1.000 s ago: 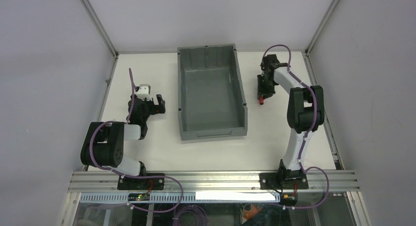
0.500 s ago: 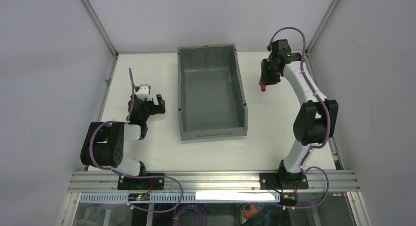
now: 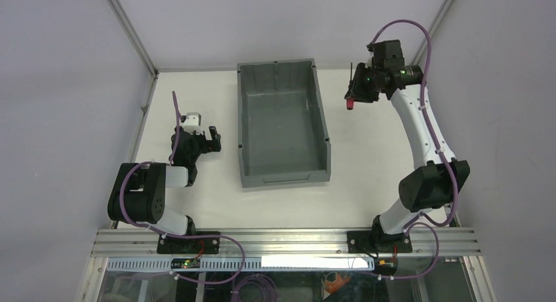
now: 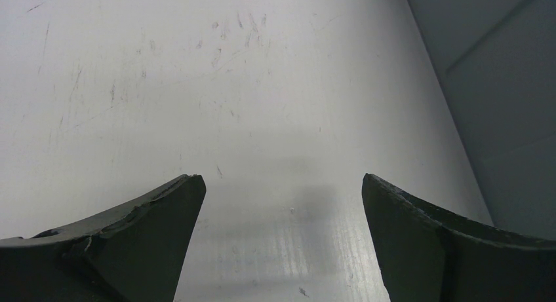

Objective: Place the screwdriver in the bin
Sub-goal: Pick up the screwdriver from the center of the board, then place the screwdriver in the bin.

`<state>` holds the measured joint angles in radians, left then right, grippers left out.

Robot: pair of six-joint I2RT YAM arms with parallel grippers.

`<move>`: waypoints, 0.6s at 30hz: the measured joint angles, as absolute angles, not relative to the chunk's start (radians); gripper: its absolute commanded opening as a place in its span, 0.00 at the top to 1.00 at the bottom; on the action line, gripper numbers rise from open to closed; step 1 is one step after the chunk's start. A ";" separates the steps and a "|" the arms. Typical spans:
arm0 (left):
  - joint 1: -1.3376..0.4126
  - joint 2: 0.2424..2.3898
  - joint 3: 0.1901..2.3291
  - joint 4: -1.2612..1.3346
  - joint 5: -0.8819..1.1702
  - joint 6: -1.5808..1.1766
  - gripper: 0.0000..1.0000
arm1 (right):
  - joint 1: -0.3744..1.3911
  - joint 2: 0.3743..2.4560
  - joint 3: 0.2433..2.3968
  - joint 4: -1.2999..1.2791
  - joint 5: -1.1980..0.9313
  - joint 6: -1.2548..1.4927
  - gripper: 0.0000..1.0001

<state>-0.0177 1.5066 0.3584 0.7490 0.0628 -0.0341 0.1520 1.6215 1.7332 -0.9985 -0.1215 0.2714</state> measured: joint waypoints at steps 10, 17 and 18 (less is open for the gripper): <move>-0.018 1.507 0.358 0.749 0.063 -0.034 0.01 | 0.289 1.583 1.775 -1.007 -0.136 0.366 1.00; -0.018 1.507 0.358 0.749 0.063 -0.035 0.01 | 0.450 1.593 1.825 -1.007 -0.091 0.418 1.00; -0.018 1.507 0.358 0.749 0.063 -0.034 0.01 | 0.472 1.600 1.831 -1.006 -0.081 0.426 1.00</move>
<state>-0.0177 1.5066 0.3584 0.7486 0.0628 -0.0341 0.4725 1.5997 1.8313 -1.0061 -0.0814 0.4255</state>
